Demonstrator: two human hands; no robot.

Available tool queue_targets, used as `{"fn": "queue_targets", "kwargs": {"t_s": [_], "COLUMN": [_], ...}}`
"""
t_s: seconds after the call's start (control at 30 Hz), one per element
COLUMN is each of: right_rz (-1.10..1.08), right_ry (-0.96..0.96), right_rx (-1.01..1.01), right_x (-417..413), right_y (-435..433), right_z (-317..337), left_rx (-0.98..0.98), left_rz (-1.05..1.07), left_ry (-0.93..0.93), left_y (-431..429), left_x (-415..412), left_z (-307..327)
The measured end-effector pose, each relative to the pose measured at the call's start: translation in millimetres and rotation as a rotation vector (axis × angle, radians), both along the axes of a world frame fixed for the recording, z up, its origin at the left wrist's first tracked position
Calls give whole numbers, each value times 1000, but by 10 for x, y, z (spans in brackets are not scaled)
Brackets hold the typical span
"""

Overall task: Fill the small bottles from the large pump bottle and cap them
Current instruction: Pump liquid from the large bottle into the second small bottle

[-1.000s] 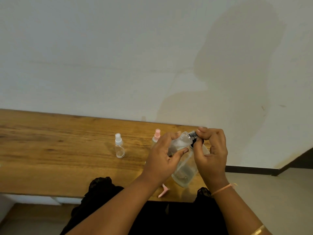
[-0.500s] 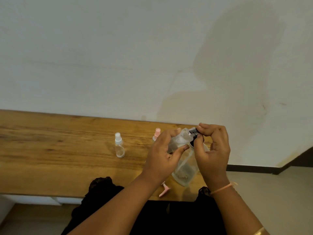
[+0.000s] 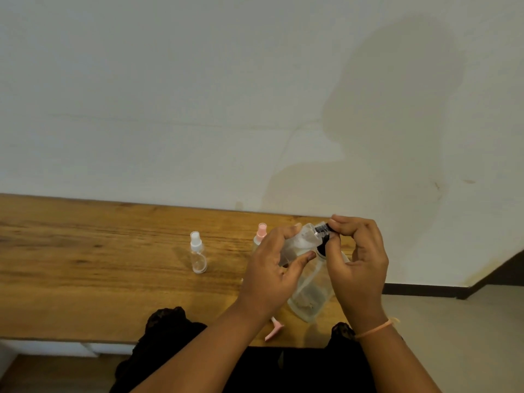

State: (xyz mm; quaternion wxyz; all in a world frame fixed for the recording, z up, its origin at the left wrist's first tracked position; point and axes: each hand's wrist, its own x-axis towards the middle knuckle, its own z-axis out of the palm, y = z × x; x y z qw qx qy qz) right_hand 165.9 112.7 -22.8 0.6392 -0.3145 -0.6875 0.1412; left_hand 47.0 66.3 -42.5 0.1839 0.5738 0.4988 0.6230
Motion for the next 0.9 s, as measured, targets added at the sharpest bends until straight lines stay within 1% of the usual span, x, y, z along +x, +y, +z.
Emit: {"fn": "queue_targets", "kwargs": {"t_s": [0.17,0.3,0.43,0.6,0.8,0.9], "right_rz": [-1,3,6,3,0,-10], "right_ry": [28,9,43,15,26,-21], "right_rx": [-16,-21,-36,-25,-15,6], "right_x": [-37,-17,-34,-20,-36,-5], "right_y": [55,62,24,2,49,73], "right_z": [-61,-112,-70,-12,-52,-93], "left_rx": [-21,-61,-40,-9,-48,-73], "left_rz": [7,0,17,18,-9,-19], "left_ry": [17,24,19,12,-13,-36], "left_y": [21,4,-4,-7,8,5], "left_x": [-14,-6,1,1,11,17], "left_z": [-23,-51,-34,4,-2,-43]}}
